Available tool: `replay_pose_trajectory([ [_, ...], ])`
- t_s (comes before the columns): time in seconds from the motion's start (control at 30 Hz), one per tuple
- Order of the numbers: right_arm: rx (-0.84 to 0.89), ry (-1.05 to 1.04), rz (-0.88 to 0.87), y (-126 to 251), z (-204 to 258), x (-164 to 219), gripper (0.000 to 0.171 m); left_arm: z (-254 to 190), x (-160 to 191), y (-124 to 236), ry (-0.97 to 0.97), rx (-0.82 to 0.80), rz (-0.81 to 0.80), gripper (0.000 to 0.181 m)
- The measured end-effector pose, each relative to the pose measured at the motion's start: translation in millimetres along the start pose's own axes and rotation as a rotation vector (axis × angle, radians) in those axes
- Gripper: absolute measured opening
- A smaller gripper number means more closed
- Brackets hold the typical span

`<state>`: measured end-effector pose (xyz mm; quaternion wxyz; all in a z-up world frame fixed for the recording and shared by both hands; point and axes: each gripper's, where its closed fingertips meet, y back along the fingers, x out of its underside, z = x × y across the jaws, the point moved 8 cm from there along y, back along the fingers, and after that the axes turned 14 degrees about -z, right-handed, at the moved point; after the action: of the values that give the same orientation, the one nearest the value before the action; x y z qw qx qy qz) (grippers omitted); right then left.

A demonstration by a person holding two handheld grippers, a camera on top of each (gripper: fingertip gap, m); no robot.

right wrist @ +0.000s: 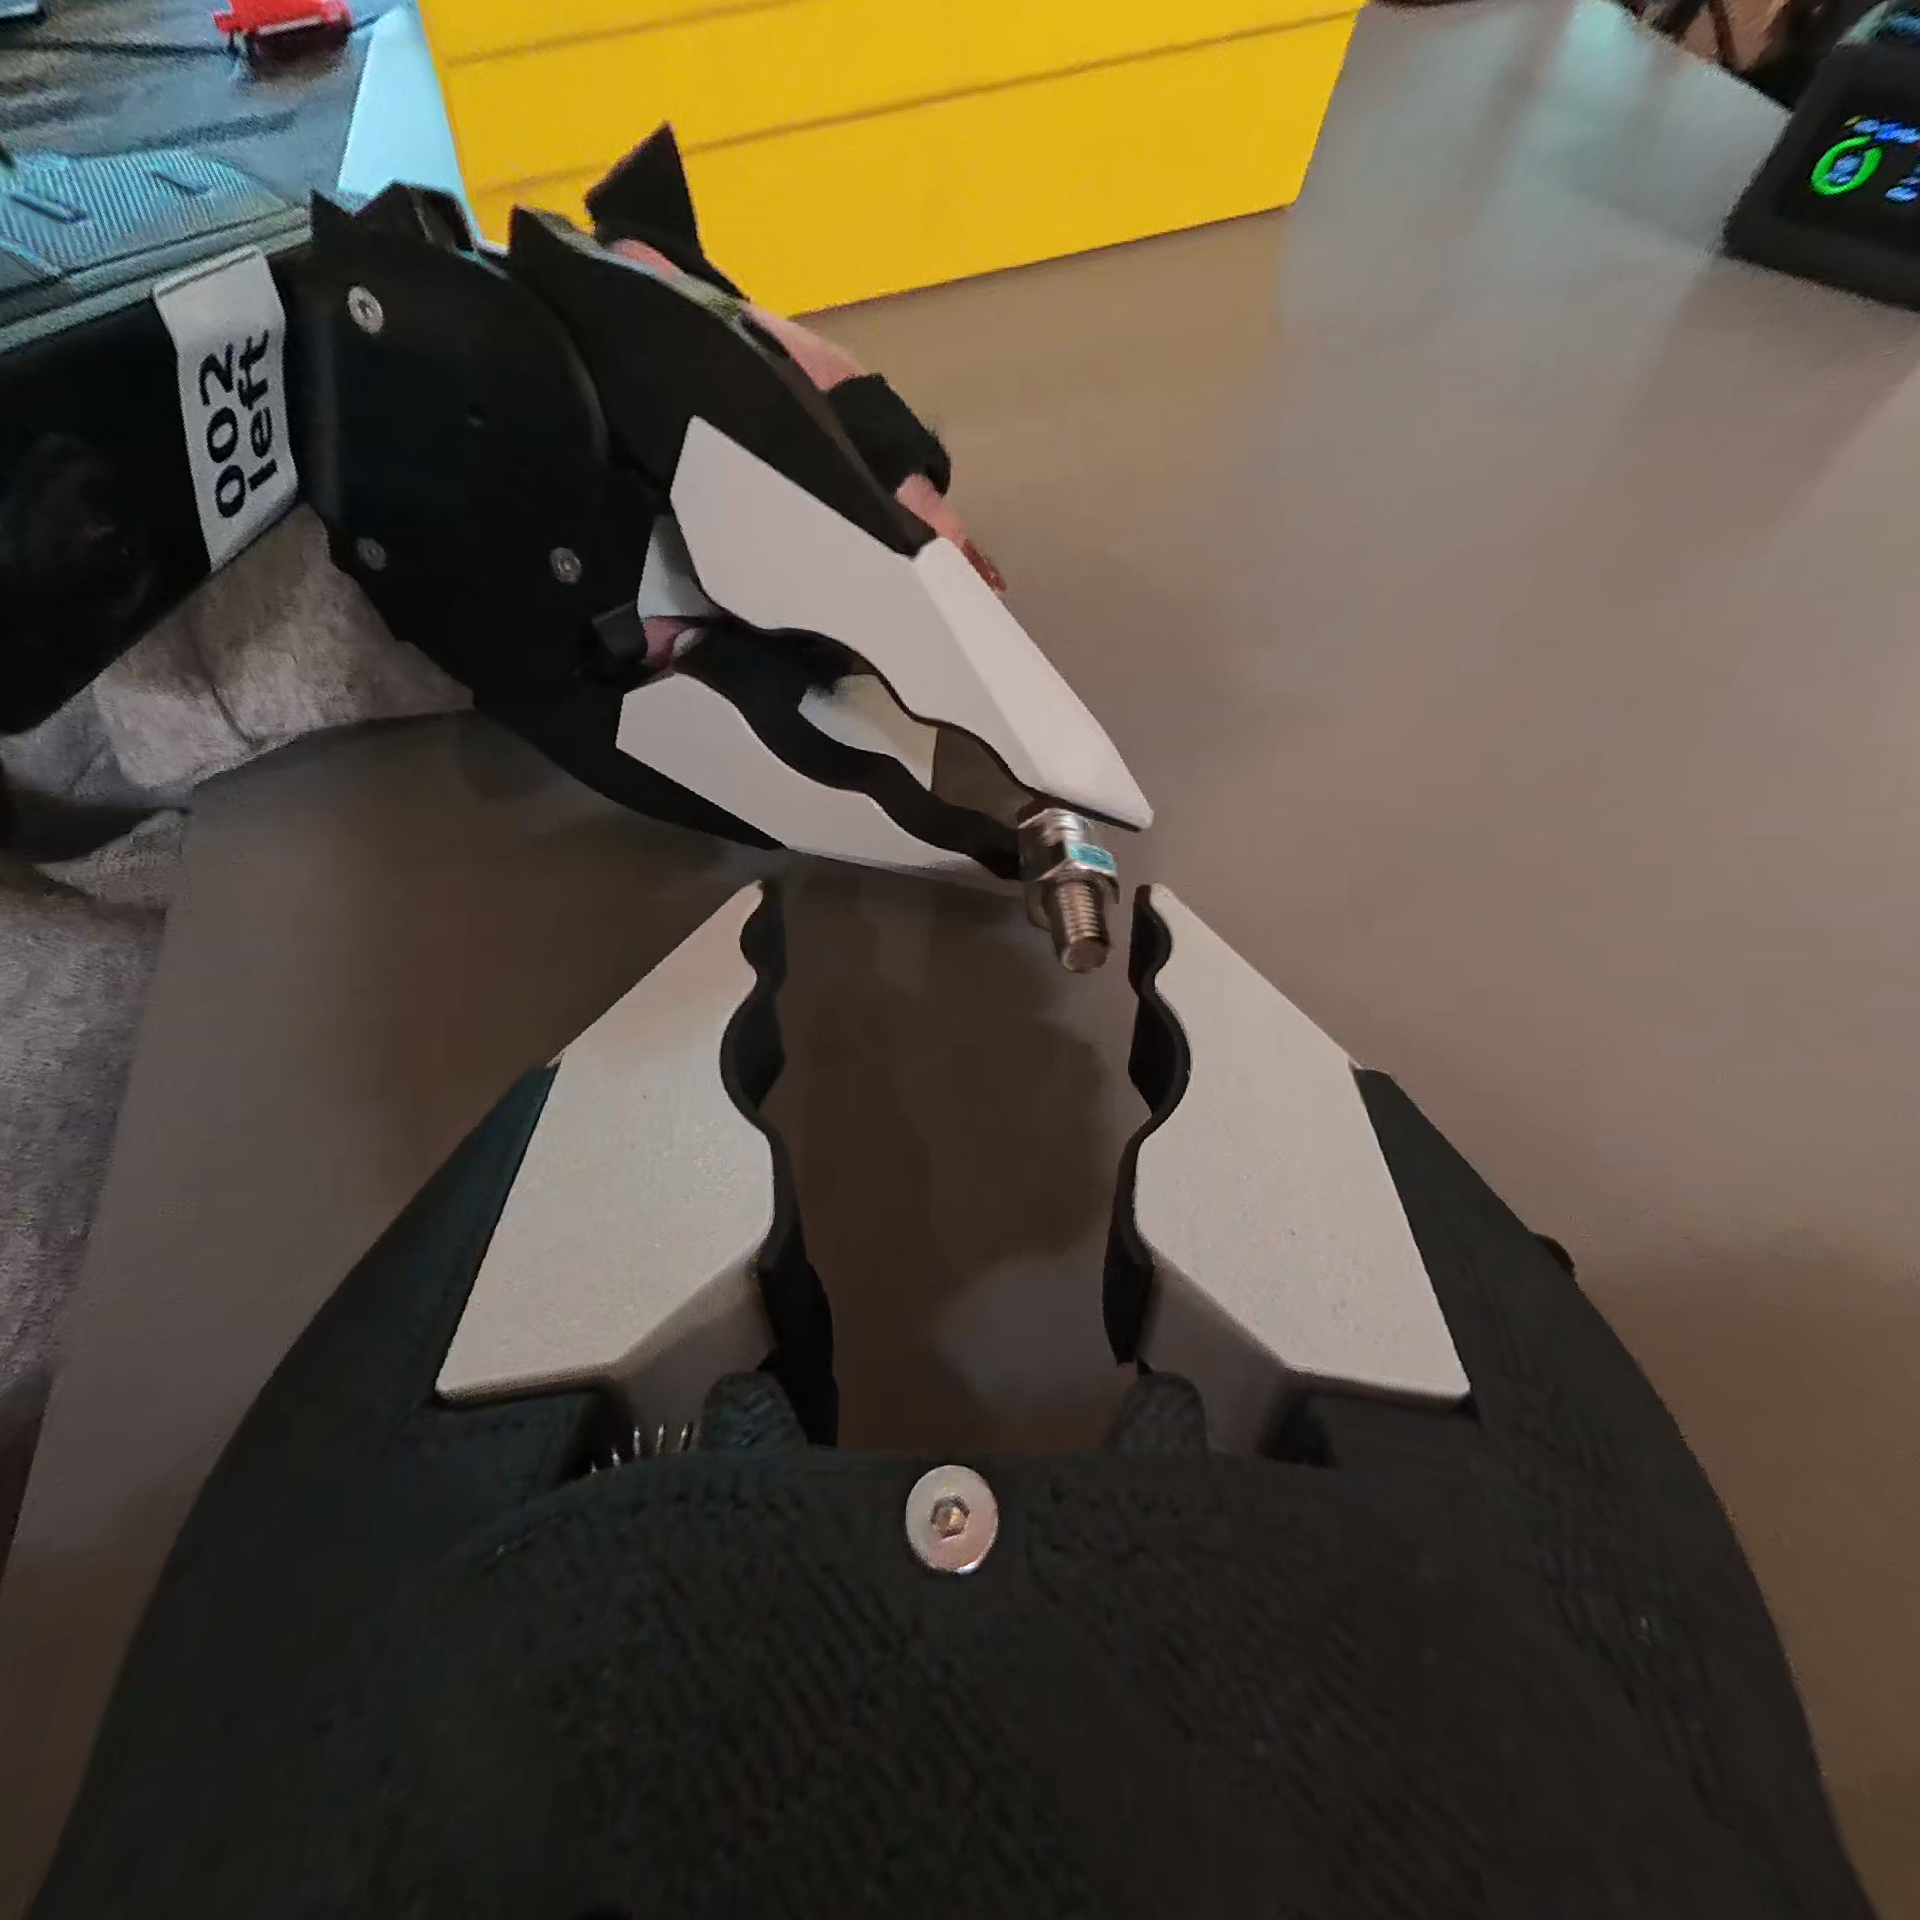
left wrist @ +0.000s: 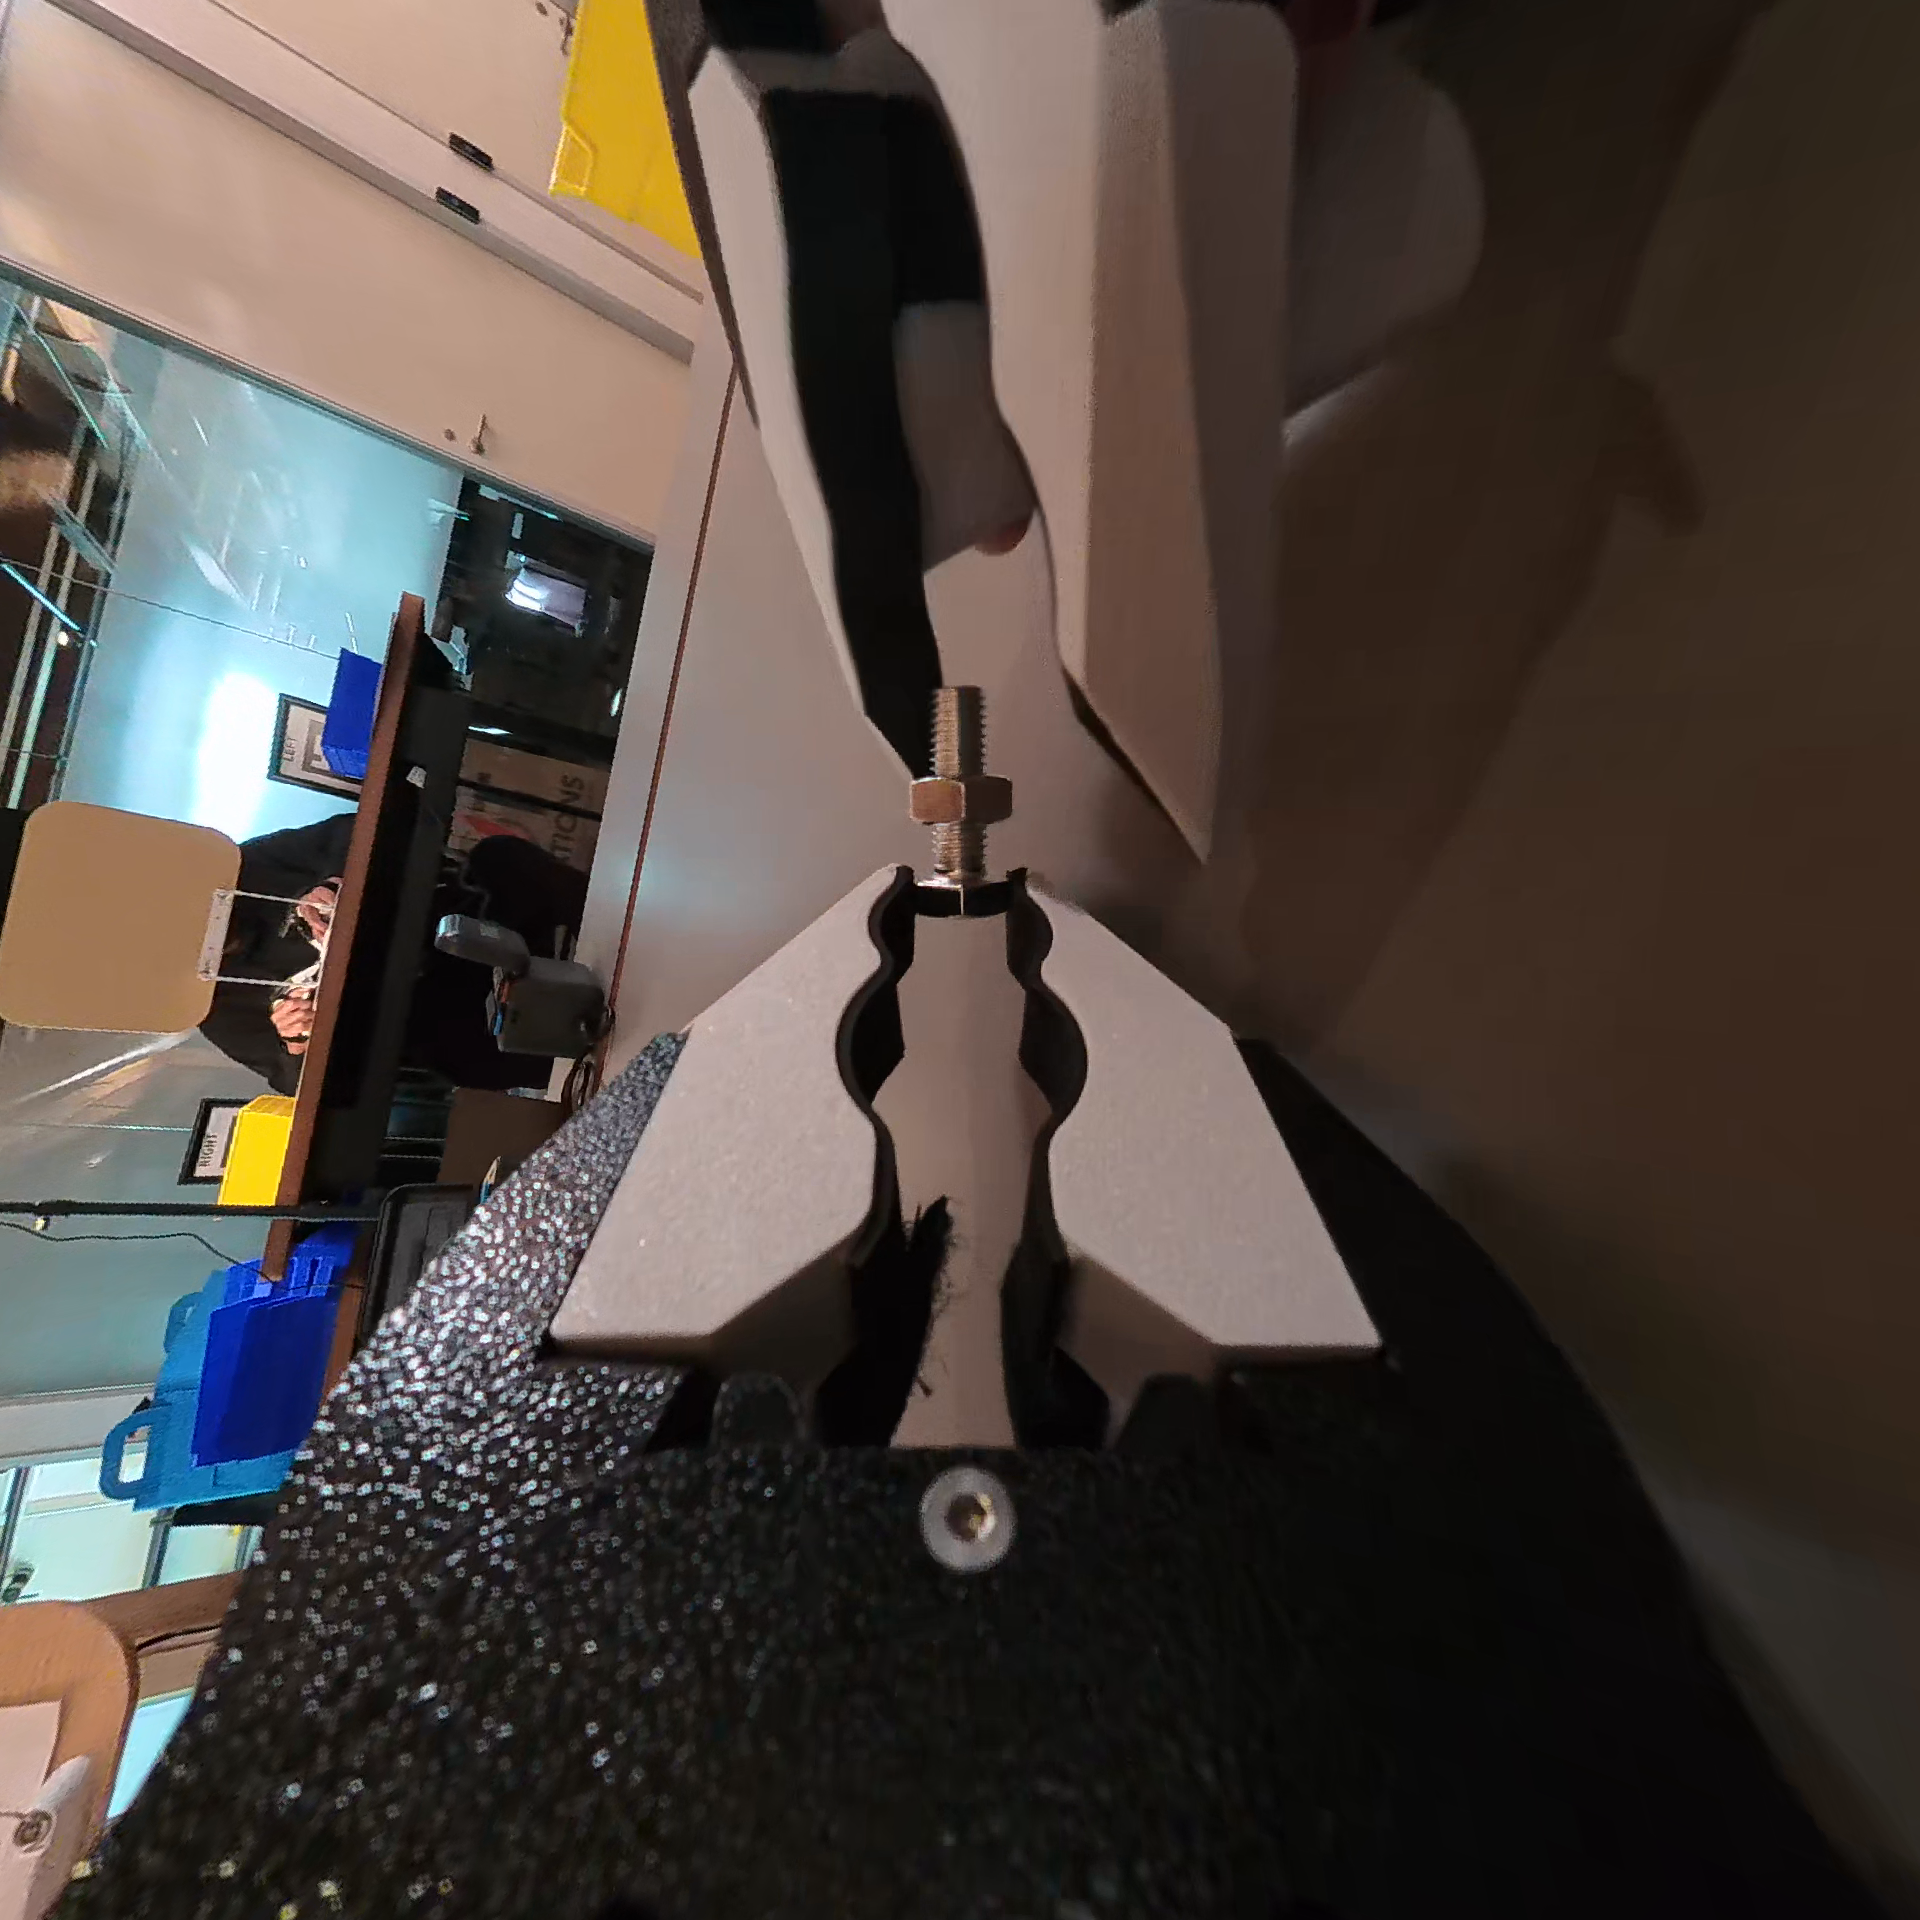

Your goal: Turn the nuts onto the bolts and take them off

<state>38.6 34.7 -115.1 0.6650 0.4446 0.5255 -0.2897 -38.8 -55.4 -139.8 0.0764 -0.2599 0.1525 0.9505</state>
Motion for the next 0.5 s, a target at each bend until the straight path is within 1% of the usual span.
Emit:
replay_pose_trajectory([
  [0.07, -0.011, 0.063, -0.010, -1.9, 3.1, -2.3, 0.068, 0.2, 0.4, 0.2, 0.012, 0.003, 0.000, 0.016],
  [0.1, -0.049, 0.118, -0.052, -0.4, 7.8, -6.7, 0.068, 0.3, 0.5, 0.5, 0.016, 0.004, -0.006, 0.016],
  [0.13, -0.105, 0.148, -0.120, 2.1, 14.9, -13.6, 0.052, 0.7, 0.6, 0.3, 0.023, 0.002, 0.001, 0.017],
  [0.17, -0.098, 0.151, -0.164, 4.0, 16.4, -19.3, 0.051, 0.8, 0.7, 0.4, 0.023, 0.001, 0.002, 0.017],
  [0.2, -0.048, 0.159, -0.148, 5.3, 12.4, -19.9, 0.053, 1.0, 0.8, 0.5, 0.024, -0.001, 0.000, 0.017],
  [0.27, 0.046, 0.168, -0.051, 7.3, 2.2, -11.6, 0.063, 1.2, 0.9, 0.5, 0.025, -0.002, 0.001, 0.017],
  [0.33, 0.055, 0.136, 0.027, 6.6, -1.0, -3.3, 0.061, 1.1, 0.8, 0.2, 0.019, -0.003, 0.003, 0.016],
  [0.4, 0.032, 0.119, 0.069, 3.2, -0.4, -1.0, 0.057, 1.0, 0.7, -0.3, 0.010, -0.002, 0.007, 0.016],
  [0.43, 0.007, 0.122, 0.060, 0.7, 1.7, -3.3, 0.055, 1.0, 0.7, -0.4, 0.007, -0.001, 0.008, 0.016],
  [0.47, -0.040, 0.151, 0.021, -0.9, 6.6, -8.2, 0.053, 1.1, 0.8, -0.5, 0.007, -0.001, 0.008, 0.016],
  [0.5, -0.125, 0.191, -0.043, -0.6, 15.8, -14.6, 0.051, 1.4, 0.9, -0.6, 0.011, -0.003, 0.009, 0.017],
])
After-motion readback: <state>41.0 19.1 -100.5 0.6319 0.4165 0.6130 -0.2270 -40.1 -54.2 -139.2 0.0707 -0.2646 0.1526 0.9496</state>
